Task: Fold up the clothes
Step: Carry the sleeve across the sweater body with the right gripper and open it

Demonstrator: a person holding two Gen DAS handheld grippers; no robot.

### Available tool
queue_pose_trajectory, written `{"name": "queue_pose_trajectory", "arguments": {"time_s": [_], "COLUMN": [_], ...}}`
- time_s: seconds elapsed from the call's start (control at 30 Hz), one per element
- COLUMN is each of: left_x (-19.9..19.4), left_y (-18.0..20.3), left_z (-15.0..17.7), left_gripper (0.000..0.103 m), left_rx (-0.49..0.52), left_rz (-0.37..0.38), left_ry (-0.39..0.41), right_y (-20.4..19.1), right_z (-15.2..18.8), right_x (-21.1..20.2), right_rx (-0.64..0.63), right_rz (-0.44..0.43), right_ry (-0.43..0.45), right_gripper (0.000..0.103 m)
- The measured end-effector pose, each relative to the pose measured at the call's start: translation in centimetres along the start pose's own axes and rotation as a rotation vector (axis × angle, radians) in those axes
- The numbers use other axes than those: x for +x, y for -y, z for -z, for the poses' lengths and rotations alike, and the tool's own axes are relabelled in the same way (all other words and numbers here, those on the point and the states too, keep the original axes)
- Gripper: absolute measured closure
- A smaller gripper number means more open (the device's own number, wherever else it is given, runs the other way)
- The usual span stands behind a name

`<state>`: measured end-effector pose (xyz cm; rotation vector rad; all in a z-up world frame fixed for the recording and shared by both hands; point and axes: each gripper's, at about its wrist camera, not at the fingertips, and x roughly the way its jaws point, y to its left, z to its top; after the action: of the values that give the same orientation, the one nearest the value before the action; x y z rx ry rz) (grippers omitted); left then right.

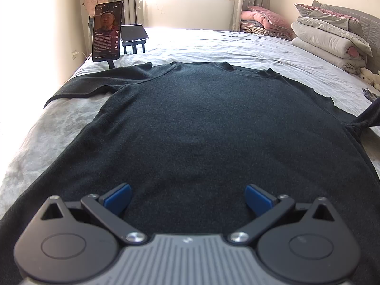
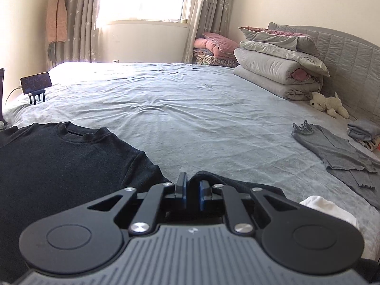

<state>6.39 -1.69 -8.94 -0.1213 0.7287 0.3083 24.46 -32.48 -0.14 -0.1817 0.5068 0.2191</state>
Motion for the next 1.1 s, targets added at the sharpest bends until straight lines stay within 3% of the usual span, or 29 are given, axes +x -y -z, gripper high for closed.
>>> {"name": "queue_pose_trajectory", "arguments": {"time_s": [0.4,0.6,0.77,0.9,0.93,0.97,1.03,1.1], "left_x": [0.0,0.0,0.1,0.2,0.2,0.1,-0.1,-0.3], "left_y": [-0.1,0.0,0.0,0.2,0.2,0.2,0.2,0.4], "left_z": [-0.1,-0.1,-0.1,-0.3,-0.3,-0.3,-0.4,-0.6], "left_gripper": [0.0,0.0,0.0,0.0,0.0,0.0,0.0,0.0], "left_rx": [-0.006,-0.007,-0.004,0.009,0.01,0.011,0.012,0.017], "left_rz": [0.006,0.008,0.006,0.001,0.001,0.004,0.012,0.025], "left_ry": [-0.001,-0.002,-0.003,-0.007,-0.008,-0.008,-0.012,-0.011], "right_y": [-9.0,-14.2,-16.4,-17.2,-17.0,-16.9,-16.0,-14.3], "right_z": [-2.7,-0.8,1.9,3.8,3.7,3.6,3.3,3.1], "right_x": [1.2,3.0,4.9,5.8,5.4,5.0,4.1,2.8], "right_rx": [-0.141,-0.191,-0.189,-0.192,-0.187,-0.183,-0.157,-0.11], "right_rz": [-0.137,-0.226,-0.267,-0.276,-0.285,-0.294,-0.331,-0.383], "right_ry": [0.007,-0.076,-0.17,-0.2,-0.204,-0.208,-0.22,-0.232], "right_gripper": [0.092,0.092,0.091,0.083,0.072,0.055,0.039,0.037]}}
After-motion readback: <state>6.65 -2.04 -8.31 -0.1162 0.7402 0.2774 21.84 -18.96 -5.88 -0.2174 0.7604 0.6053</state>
